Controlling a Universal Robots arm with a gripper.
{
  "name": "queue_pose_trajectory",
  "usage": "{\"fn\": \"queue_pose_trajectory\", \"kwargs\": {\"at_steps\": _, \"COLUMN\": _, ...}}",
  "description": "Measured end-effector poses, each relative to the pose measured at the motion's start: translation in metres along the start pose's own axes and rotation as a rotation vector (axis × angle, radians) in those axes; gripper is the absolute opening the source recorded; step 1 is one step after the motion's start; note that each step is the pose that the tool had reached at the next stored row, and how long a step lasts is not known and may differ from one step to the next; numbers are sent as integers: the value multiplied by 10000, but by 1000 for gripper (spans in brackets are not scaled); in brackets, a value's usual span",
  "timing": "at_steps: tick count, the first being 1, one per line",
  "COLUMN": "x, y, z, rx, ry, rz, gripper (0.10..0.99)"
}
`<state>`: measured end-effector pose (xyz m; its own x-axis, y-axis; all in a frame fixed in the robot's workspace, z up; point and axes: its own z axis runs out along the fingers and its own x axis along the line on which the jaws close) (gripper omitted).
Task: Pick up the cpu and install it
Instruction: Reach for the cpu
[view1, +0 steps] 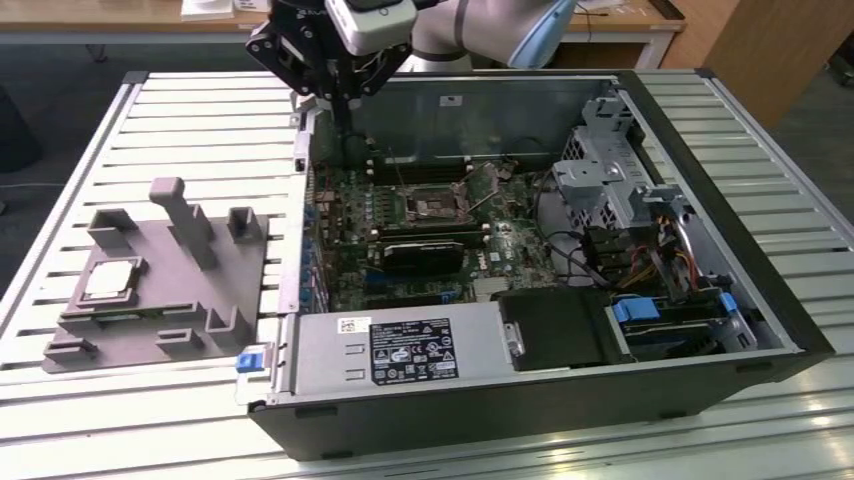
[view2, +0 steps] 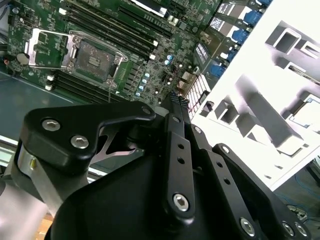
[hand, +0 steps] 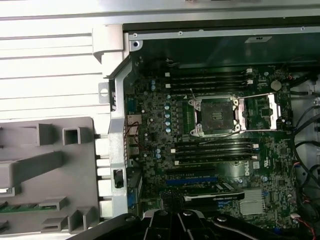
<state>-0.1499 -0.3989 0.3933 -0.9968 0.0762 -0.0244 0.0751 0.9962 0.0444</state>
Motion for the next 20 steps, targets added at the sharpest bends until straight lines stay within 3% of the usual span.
{"fn": "queue_pose_trajectory", "kwargs": {"at_steps": 20, "x": 207, "y": -16, "z": -6, "rx": 0, "ry": 0, "rz": 0, "gripper": 106}}
